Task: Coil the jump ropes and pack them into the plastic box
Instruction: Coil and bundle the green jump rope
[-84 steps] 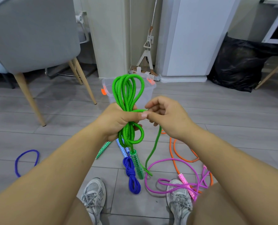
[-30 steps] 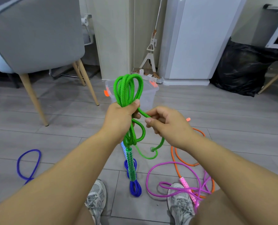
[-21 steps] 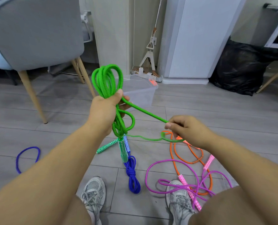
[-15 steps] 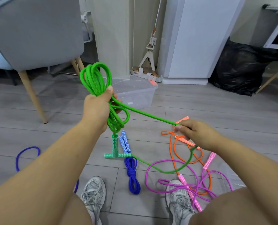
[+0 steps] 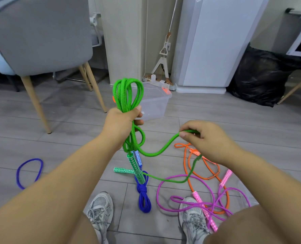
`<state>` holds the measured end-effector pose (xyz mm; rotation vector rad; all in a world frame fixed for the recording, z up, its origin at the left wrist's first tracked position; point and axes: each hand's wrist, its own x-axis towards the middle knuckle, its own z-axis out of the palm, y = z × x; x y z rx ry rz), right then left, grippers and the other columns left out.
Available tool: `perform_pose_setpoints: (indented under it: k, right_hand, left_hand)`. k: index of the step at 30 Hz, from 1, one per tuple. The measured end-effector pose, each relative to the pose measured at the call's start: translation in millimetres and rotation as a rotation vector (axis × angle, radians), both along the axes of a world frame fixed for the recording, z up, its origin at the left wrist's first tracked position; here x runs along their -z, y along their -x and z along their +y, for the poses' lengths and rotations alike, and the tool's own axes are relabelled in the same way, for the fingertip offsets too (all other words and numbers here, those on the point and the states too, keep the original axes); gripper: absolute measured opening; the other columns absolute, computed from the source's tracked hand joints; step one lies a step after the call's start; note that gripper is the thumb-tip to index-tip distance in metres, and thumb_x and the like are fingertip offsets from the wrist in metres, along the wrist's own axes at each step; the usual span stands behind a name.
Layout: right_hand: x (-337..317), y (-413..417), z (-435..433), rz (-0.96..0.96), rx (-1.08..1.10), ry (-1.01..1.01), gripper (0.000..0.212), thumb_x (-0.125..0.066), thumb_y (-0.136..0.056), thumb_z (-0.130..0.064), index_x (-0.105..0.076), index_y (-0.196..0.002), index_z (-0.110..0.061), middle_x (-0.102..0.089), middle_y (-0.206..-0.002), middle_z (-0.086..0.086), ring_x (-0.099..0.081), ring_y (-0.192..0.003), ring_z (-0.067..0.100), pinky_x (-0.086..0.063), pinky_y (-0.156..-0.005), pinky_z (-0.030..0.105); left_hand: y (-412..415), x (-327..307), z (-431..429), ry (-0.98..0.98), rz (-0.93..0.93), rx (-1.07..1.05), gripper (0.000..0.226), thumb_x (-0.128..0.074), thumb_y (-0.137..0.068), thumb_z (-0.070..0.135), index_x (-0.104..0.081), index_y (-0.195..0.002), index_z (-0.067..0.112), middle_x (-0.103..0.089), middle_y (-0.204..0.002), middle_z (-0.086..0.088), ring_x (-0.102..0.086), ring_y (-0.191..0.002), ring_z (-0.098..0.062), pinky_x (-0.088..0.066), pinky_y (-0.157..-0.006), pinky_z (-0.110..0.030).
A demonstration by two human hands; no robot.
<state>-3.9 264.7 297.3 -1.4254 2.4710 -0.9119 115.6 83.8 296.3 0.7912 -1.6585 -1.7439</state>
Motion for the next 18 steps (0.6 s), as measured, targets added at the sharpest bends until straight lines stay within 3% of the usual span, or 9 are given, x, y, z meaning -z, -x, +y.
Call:
perform_pose_setpoints:
  k: [5, 9, 13, 16, 18]
  right_hand:
    - [-6, -11, -15, -0.063, -0.048, 0.057, 0.006, -0.062, -0.087, -0.026, -0.065, -0.084, -0.029, -0.065, -0.081, -0.006, -0.058, -0.079, 0.016, -0.045, -0.074, 0.028]
    - [-5, -7, -23, 0.017, 0.004, 0.038, 0.006, -0.062, -0.087, -0.027, -0.067, -0.087, -0.024, -0.065, -0.082, -0.007, -0.057, -0.080, 0.013, -0.041, -0.072, 0.026]
    - [-3, -10, -30, 0.058, 0.031, 0.085, 0.009, -0.062, -0.087, -0.028, -0.067, -0.091, -0.022, -0.065, -0.084, -0.010, -0.056, -0.082, 0.011, -0.043, -0.074, 0.026]
    - [-2, -15, -35, 0.040, 0.024, 0.139, 0.010, -0.063, -0.087, -0.028, -0.068, -0.092, -0.021, -0.057, -0.072, -0.020, -0.051, -0.072, 0.008, -0.049, -0.072, 0.032]
    - [-2, -17, -36, 0.051, 0.021, 0.173, 0.008, -0.063, -0.086, -0.027, -0.068, -0.090, -0.022, -0.052, -0.065, -0.024, -0.051, -0.066, 0.007, -0.047, -0.068, 0.028]
  left_hand:
    - [4, 3, 11, 0.003, -0.057, 0.102, 0.020, -0.058, -0.092, 0.018, -0.060, -0.074, 0.012, -0.063, -0.071, -0.001, -0.060, -0.048, -0.007, -0.048, -0.071, -0.037]
    - [5, 2, 13, -0.110, 0.007, 0.160, 0.013, -0.059, -0.091, 0.016, -0.060, -0.079, 0.010, -0.064, -0.064, 0.001, -0.061, -0.051, -0.012, -0.050, -0.067, -0.035]
    - [5, 2, 14, -0.152, 0.014, 0.218, 0.011, -0.059, -0.091, 0.015, -0.060, -0.081, 0.009, -0.064, -0.069, -0.002, -0.065, -0.057, -0.013, -0.054, -0.066, -0.036]
    - [6, 4, 16, -0.152, -0.002, 0.253, 0.010, -0.059, -0.090, 0.013, -0.062, -0.082, 0.007, -0.065, -0.076, -0.003, -0.068, -0.065, -0.015, -0.056, -0.071, -0.040]
    - [6, 5, 18, -0.142, -0.017, 0.266, 0.011, -0.059, -0.090, 0.014, -0.063, -0.084, 0.006, -0.066, -0.080, -0.005, -0.069, -0.068, -0.018, -0.056, -0.064, -0.036]
